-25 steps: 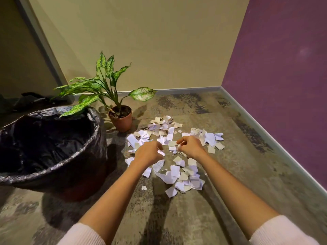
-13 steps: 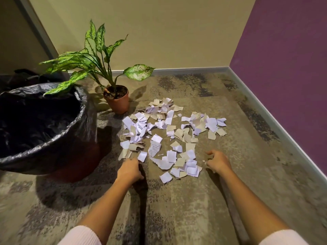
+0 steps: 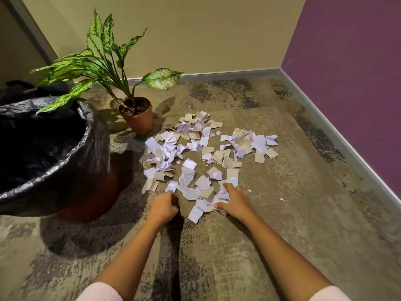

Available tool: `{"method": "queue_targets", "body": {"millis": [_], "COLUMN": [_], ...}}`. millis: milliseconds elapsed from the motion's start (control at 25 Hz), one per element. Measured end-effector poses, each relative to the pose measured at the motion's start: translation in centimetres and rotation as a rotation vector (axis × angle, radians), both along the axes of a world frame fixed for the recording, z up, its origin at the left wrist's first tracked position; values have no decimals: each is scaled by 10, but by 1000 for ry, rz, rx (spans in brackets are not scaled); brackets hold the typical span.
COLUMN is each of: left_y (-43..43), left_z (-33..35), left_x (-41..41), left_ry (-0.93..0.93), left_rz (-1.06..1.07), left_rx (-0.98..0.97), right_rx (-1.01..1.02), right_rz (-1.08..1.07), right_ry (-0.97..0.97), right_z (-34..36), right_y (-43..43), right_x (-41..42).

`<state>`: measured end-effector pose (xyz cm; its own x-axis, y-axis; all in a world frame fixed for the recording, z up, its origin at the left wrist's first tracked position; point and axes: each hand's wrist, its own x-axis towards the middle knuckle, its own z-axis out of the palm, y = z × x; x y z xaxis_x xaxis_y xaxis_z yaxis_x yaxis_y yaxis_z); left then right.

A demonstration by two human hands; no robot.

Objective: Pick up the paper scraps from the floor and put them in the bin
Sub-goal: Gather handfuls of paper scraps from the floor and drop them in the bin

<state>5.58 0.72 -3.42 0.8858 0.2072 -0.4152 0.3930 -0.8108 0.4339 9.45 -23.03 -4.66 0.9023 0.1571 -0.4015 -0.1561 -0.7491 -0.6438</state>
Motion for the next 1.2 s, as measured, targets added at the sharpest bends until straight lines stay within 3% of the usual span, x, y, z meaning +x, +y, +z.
{"method": "queue_targets", "body": {"millis": [80,160,240,360,560,680,920,1200], "left_y": [-10,-19,-26,-34,-39,-31,-21,-22], "left_z": [0,0,1,-4,-9,-10,-21,-23], "left_x": [2,6,9,12,23,34,42,42], "left_ry": [-89,-118,-44,91,73,19,16,-34], "left_rz": [10,-80,-200,-401,-399,-384,-417,-356], "left_rx": [-158,-192,-94,159,252,239,213,115], "right_rx": [91,37,-140,-357,-491,-476,-495,-401], "right_rz": [-2,19,121,334,494,526,542,503], "right_ry": [-64,-148,-182,-58,-11,-62,33,-53], "right_z": [4,8,10,7,0,-2,-2,-5], "right_y": [10,13,11,4,11,24,39,46], "right_x": [4,13,21,30,37,40,50,42]}}
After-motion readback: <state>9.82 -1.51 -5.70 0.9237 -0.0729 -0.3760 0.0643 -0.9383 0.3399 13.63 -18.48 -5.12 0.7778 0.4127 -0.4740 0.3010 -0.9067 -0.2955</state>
